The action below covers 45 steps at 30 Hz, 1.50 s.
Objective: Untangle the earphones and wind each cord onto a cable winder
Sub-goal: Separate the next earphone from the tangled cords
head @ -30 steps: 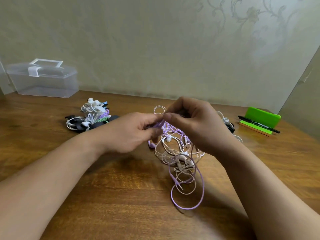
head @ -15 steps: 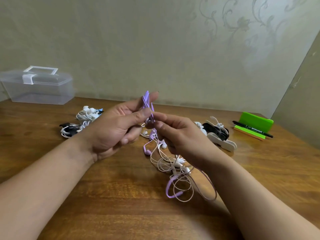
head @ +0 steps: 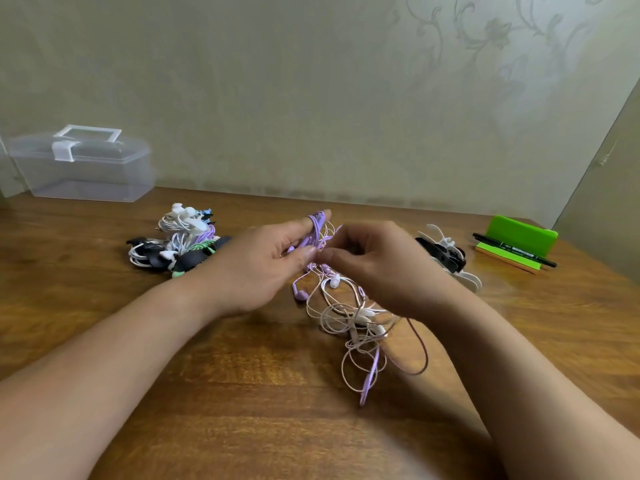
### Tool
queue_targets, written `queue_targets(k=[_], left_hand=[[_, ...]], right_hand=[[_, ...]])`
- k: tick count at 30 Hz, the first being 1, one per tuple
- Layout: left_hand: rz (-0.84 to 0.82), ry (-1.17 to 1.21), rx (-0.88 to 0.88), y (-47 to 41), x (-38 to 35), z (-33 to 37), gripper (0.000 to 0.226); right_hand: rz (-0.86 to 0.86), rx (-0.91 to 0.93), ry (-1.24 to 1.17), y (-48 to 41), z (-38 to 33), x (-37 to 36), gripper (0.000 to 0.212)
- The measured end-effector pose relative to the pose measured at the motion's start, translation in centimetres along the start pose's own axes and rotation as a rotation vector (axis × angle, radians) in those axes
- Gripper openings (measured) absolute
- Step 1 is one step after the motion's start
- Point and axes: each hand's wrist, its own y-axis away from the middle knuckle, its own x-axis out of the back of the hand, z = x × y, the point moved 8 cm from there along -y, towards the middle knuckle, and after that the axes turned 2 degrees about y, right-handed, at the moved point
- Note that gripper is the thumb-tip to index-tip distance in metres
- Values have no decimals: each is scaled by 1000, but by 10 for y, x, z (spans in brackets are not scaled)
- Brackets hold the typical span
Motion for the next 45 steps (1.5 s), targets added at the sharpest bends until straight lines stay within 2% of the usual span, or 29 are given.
queue_targets(k=[2, 4, 6, 8, 10, 12, 14, 18, 23, 27, 30, 35, 38, 41, 45], left_hand=[[-83, -92, -1, 3, -3, 5, 36], [-170, -88, 8, 5, -6, 9, 22], [-285, 48, 15, 10, -12, 16, 19], [-416, 246, -14, 16, -19, 29, 22], [-468, 482, -33, 21, -18, 40, 28], [-421, 704, -58, 19, -11, 45, 41], [-309, 874, -54, 14, -4, 42, 44], [-108, 1036, 29, 3, 6, 23, 45], [12, 867, 102, -3, 3, 6, 43], [68, 763, 93, -5, 0, 5, 44], [91, 684, 78, -5, -2, 6, 44], [88, 695, 103, -4, -4, 7, 42], [72, 658, 107, -4, -4, 4, 45], [66, 515, 97, -4, 0, 2, 48], [55, 376, 110, -4, 3, -3, 50]], right_hand=[[46, 15, -93, 0, -1, 13, 8], [41, 33, -338, 0, -2, 18, 5], [20, 29, -576, 0, -1, 20, 11], [23, 34, -663, -1, 0, 22, 11], [4, 22, -722, -2, 3, 19, 9], [-28, -2, -767, -3, 5, 9, 11], [-46, -19, -748, -4, 6, -4, 16], [-63, -4, -468, -3, 1, -23, 20], [-69, 48, -238, 2, -12, -28, 22], [-65, 93, -108, 5, -18, -25, 23], [-123, 97, -5, 4, -17, -32, 20], [-211, 65, 76, 7, -15, -41, 24], [-131, 95, 46, 6, -18, -36, 18], [6, 112, 34, 4, -17, -23, 22], [96, 89, 45, 2, -12, -5, 12]])
